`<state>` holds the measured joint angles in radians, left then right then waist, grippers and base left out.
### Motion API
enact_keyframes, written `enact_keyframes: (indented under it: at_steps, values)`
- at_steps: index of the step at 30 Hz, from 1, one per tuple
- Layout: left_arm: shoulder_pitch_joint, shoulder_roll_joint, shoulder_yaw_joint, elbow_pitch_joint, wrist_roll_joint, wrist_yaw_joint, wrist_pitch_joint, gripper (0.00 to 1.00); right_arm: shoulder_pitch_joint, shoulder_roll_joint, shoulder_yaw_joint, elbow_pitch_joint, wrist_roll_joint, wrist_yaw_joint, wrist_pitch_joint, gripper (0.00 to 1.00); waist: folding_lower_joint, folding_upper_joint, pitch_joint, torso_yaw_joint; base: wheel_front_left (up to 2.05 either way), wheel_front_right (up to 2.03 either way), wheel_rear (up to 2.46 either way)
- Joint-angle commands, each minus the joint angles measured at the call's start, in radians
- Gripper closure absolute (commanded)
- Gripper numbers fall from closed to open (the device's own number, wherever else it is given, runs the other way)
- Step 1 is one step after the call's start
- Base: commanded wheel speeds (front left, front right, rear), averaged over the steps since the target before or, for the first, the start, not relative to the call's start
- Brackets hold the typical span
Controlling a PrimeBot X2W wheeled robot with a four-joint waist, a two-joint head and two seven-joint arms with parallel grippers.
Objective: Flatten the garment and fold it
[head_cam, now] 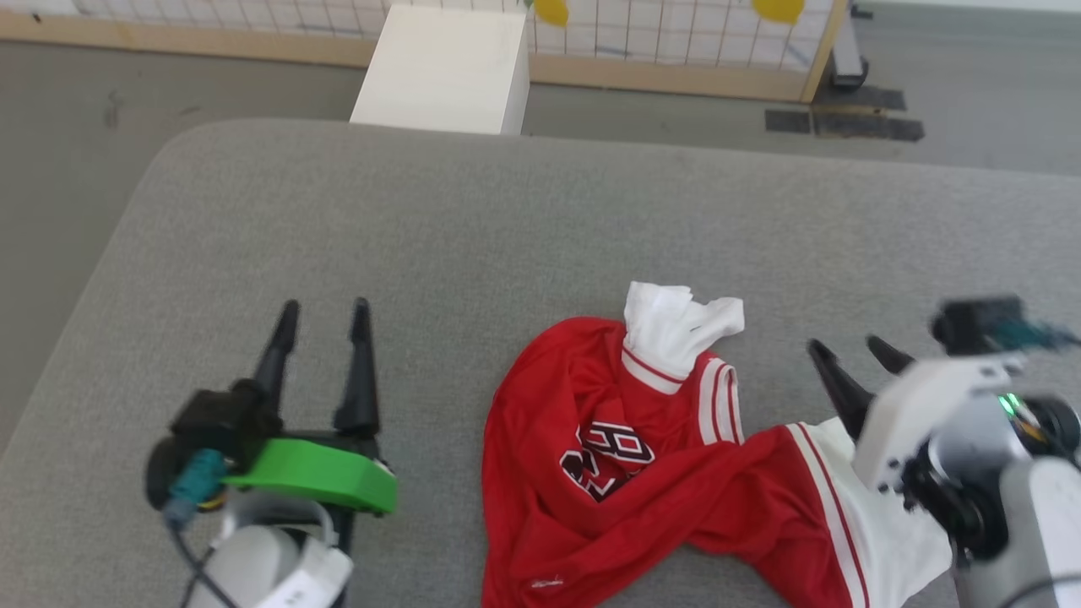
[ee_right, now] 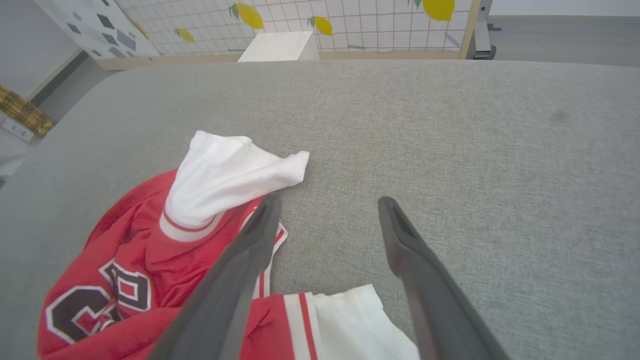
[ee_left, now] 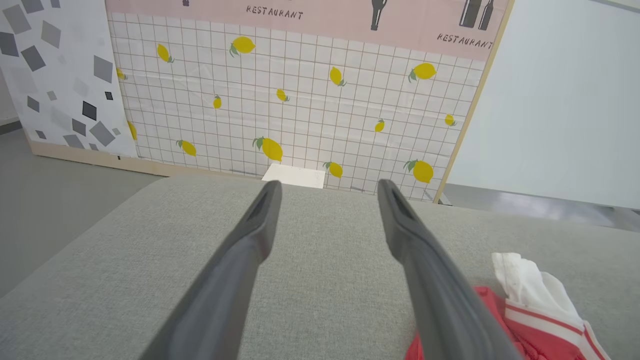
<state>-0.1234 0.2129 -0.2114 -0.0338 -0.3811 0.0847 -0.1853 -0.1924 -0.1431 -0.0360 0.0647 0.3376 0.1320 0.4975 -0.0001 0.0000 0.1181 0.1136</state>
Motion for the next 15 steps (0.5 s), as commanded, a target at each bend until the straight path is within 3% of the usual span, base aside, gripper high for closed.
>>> enact_keyframes:
  at_steps: [1, 8, 15]
  values:
    - [-0.013, -0.015, -0.014, 0.022, 0.023, 0.008, -0.019, 0.0, -0.049, -0.016, 0.029, 0.014, -0.016, -0.001, 0.039, 0.0, 0.0001, 0.0, 0.038, 0.025, 0.0, 0.0, 0.0]
    - [-0.061, -0.077, -0.038, 0.097, 0.05, 0.004, -0.069, 0.0, -0.264, -0.093, 0.186, 0.139, -0.081, -0.001, 0.204, 0.0, 0.0001, 0.0, 0.123, 0.082, 0.0, 0.0, 0.0]
    - [-0.083, -0.129, -0.049, 0.078, 0.073, -0.001, -0.076, 0.0, -0.356, -0.128, 0.277, 0.271, -0.127, -0.001, 0.222, 0.0, 0.0001, 0.0, 0.186, 0.142, 0.0, 0.0, 0.0]
